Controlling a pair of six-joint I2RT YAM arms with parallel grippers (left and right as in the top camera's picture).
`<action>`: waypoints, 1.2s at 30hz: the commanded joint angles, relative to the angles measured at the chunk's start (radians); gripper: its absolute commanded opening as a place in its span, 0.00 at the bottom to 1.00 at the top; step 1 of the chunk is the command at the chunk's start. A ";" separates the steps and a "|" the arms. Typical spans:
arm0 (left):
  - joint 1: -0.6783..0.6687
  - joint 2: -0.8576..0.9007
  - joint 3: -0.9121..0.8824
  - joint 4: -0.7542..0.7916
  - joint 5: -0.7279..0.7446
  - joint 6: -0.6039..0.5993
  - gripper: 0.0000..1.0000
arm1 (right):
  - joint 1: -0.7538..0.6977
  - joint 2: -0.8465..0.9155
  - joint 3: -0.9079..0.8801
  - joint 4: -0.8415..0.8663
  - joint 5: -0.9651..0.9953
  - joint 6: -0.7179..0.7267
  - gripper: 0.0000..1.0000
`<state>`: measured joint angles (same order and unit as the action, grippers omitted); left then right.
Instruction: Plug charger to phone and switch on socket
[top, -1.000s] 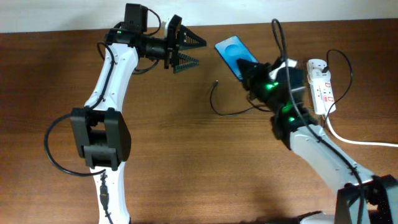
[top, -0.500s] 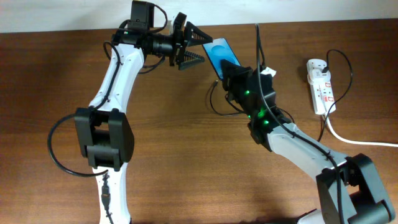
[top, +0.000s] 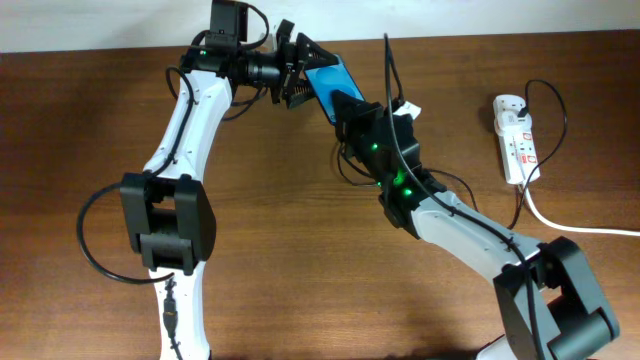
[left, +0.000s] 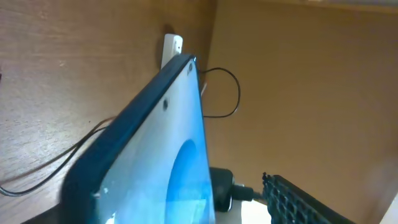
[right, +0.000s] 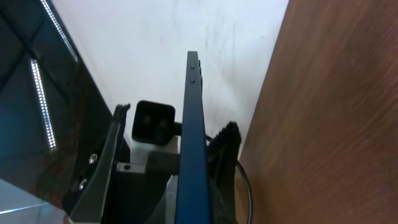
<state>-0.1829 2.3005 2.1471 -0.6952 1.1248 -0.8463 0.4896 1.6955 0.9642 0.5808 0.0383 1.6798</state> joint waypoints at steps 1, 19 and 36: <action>0.001 0.000 0.017 0.007 -0.008 -0.032 0.64 | 0.008 0.000 0.037 0.018 0.027 0.006 0.04; -0.034 0.000 0.017 0.006 -0.016 -0.058 0.21 | 0.008 0.000 0.039 0.018 0.065 0.081 0.04; -0.050 0.000 0.017 0.006 -0.015 -0.058 0.01 | 0.008 0.000 0.042 0.018 0.074 0.091 0.04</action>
<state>-0.2230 2.3005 2.1471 -0.6838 1.1179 -0.9318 0.4919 1.6955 0.9756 0.5915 0.1085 1.8397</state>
